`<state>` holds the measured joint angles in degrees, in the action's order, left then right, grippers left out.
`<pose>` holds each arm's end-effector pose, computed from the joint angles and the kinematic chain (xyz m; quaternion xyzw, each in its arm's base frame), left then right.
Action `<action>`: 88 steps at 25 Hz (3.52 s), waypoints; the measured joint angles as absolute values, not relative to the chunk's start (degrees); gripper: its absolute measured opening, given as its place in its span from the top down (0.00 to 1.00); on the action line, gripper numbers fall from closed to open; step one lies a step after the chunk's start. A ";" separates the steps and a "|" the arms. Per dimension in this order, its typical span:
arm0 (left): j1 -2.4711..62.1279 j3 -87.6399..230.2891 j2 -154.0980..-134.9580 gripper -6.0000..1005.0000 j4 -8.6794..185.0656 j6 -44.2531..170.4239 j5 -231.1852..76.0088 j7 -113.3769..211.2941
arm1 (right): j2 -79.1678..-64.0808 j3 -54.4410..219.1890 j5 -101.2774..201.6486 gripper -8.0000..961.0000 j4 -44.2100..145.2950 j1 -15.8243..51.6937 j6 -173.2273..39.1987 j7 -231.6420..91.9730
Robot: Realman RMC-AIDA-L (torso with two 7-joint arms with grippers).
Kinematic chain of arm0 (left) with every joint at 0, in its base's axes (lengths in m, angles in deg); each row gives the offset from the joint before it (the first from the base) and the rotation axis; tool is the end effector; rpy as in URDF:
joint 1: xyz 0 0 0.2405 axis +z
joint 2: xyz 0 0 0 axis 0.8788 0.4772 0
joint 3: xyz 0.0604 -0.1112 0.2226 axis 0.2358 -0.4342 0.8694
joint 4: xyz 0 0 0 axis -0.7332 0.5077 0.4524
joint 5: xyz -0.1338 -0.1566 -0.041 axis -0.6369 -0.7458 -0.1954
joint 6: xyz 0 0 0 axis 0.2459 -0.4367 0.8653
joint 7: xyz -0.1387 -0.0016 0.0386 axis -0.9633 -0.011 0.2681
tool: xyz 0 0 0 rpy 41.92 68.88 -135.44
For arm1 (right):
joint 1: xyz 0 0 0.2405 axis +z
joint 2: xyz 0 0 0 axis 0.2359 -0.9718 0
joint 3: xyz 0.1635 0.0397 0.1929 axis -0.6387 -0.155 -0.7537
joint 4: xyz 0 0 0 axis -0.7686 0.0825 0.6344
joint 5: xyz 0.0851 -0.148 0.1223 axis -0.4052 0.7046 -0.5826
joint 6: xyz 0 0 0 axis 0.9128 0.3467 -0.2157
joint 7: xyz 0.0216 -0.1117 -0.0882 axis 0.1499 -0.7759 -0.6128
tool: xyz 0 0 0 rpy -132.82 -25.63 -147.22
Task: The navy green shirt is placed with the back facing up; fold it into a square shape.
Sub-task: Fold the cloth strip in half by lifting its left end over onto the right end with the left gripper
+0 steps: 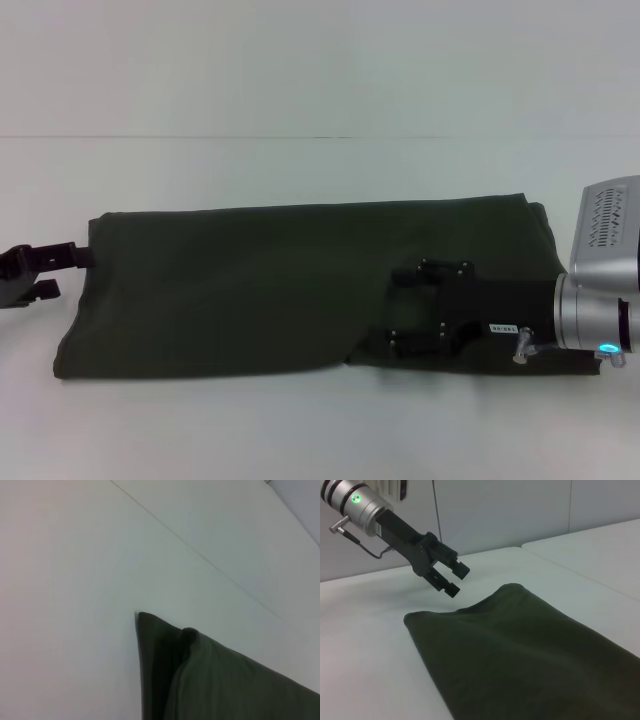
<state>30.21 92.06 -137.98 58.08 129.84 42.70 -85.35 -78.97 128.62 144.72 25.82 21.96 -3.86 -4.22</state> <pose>-0.3594 0.3530 0.0793 -0.6685 -0.6819 -0.1992 0.2203 0.2476 0.3522 -0.0595 -0.9645 0.1420 0.1667 0.1478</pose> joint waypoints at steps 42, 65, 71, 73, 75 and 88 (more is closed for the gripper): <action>30.23 96.35 -140.75 0.14 58.32 125.99 42.78 -83.23 | -79.06 128.96 143.84 0.05 25.99 21.94 -3.86 -3.83; 31.14 96.38 -140.62 0.14 57.71 123.26 42.77 -83.03 | -79.05 128.99 143.84 0.06 26.08 21.68 -3.87 -3.74; 31.25 96.38 -140.72 0.14 57.84 123.03 42.79 -82.68 | -79.05 128.99 143.84 0.06 26.08 21.69 -3.86 -3.74; 31.26 96.36 -140.73 0.14 57.89 122.88 42.79 -82.62 | -79.05 128.98 143.85 0.06 26.08 21.68 -3.86 -3.74; 31.26 96.36 -140.77 0.14 57.93 122.76 42.79 -82.58 | -79.05 128.94 143.84 0.06 26.08 21.68 -3.86 -3.74; 31.05 97.84 -140.92 0.14 58.06 122.89 42.78 -82.74 | -79.06 128.93 143.84 0.07 26.08 21.68 -3.86 -3.75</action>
